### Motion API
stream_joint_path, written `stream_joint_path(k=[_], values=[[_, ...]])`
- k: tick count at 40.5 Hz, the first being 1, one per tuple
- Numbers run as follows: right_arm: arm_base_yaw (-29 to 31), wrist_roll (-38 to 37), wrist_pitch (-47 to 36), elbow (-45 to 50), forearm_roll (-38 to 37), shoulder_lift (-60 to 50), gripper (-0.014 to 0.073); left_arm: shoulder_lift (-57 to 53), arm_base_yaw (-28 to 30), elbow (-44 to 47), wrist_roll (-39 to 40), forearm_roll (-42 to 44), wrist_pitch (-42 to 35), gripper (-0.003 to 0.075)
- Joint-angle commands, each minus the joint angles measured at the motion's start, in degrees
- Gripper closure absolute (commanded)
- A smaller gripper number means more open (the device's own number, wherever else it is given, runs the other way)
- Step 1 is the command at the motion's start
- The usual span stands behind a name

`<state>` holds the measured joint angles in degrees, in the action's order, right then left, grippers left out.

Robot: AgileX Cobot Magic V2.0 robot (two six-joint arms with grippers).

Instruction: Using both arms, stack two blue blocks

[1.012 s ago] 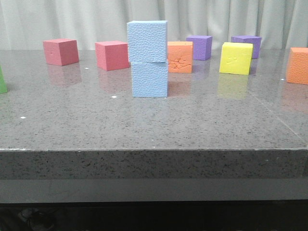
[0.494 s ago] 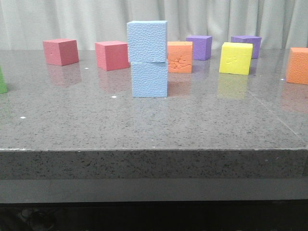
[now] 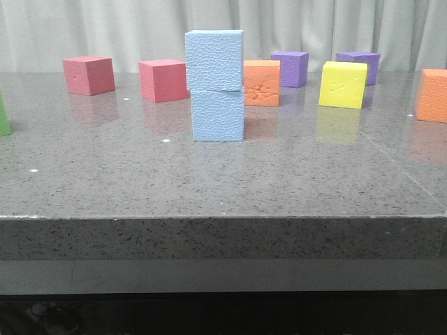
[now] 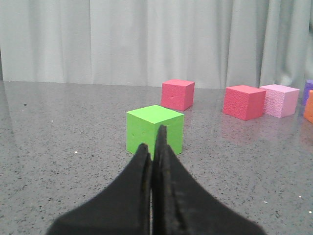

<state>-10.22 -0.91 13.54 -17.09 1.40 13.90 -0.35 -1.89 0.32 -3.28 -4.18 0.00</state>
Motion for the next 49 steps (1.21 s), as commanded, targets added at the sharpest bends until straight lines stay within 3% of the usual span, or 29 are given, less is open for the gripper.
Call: stream_joint_path(k=[1, 7, 18, 43, 49], values=[[4.52, 0.15, -10.79, 5.18, -0.42, -6.62, 0.0663, -1.33, 0.06, 2.09, 0.65, 0.05, -4.55, 0.0738], [8.72, 0.09, -11.34, 12.02, 0.55, -13.24, 0.0663, -1.33, 0.06, 2.09, 0.65, 0.05, -4.55, 0.0738], [8.99, 0.09, -14.38, 18.76, 3.36, -15.57, 0.0663, -1.33, 0.06, 2.09, 0.65, 0.05, -4.55, 0.0738], [9.01, 0.09, -19.53, 18.62, 3.36, -15.57, 0.0663, -1.33, 0.06, 2.09, 0.65, 0.05, -4.55, 0.0738], [9.01, -3.45, -20.93, 18.62, -1.40, -15.57, 0.0663, -1.33, 0.06, 2.09, 0.65, 0.05, -4.55, 0.0738]])
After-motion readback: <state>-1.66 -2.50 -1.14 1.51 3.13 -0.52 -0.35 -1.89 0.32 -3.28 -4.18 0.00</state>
